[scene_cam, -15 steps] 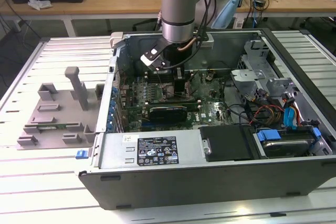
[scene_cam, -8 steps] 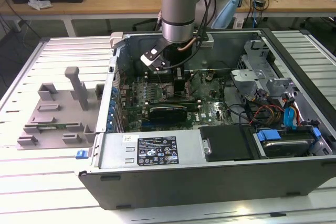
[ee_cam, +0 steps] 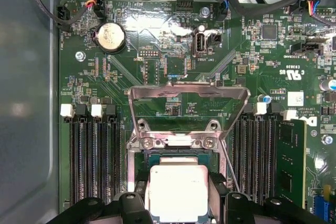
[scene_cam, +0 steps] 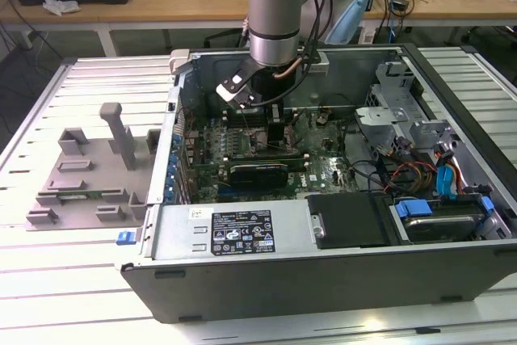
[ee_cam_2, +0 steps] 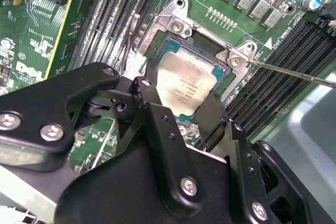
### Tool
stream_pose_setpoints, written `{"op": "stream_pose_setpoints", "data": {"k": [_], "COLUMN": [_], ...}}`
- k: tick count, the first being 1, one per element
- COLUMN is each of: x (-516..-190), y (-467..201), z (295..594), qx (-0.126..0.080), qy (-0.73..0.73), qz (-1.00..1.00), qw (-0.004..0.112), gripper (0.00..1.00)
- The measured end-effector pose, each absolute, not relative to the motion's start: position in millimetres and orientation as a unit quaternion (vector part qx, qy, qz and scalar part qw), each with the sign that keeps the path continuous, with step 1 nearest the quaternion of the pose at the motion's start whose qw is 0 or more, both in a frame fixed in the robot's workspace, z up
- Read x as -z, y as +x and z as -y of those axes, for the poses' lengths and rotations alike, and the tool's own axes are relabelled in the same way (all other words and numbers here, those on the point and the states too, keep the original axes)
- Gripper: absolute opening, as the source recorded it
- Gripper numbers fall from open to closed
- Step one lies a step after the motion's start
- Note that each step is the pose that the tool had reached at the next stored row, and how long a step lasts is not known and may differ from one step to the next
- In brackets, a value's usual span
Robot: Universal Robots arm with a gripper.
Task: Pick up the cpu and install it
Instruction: 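Place the cpu into insertion slot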
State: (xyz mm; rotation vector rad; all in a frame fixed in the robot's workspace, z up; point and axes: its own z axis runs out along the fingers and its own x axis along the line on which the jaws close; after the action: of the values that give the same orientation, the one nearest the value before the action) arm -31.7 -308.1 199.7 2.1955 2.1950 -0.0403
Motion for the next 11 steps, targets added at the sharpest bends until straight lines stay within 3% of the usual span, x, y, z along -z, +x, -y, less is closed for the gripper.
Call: {"op": "stream_pose_setpoints", "data": {"k": [9,11], "x": [-200.8,-200.2], "y": [-31.7,-31.7], "z": [313.1,314.0], "qx": [0.009,0.000], "qy": [0.711,0.711], "qz": [-0.703,-0.703], "qw": [0.013,0.005], "gripper": [0.53,0.53]}}
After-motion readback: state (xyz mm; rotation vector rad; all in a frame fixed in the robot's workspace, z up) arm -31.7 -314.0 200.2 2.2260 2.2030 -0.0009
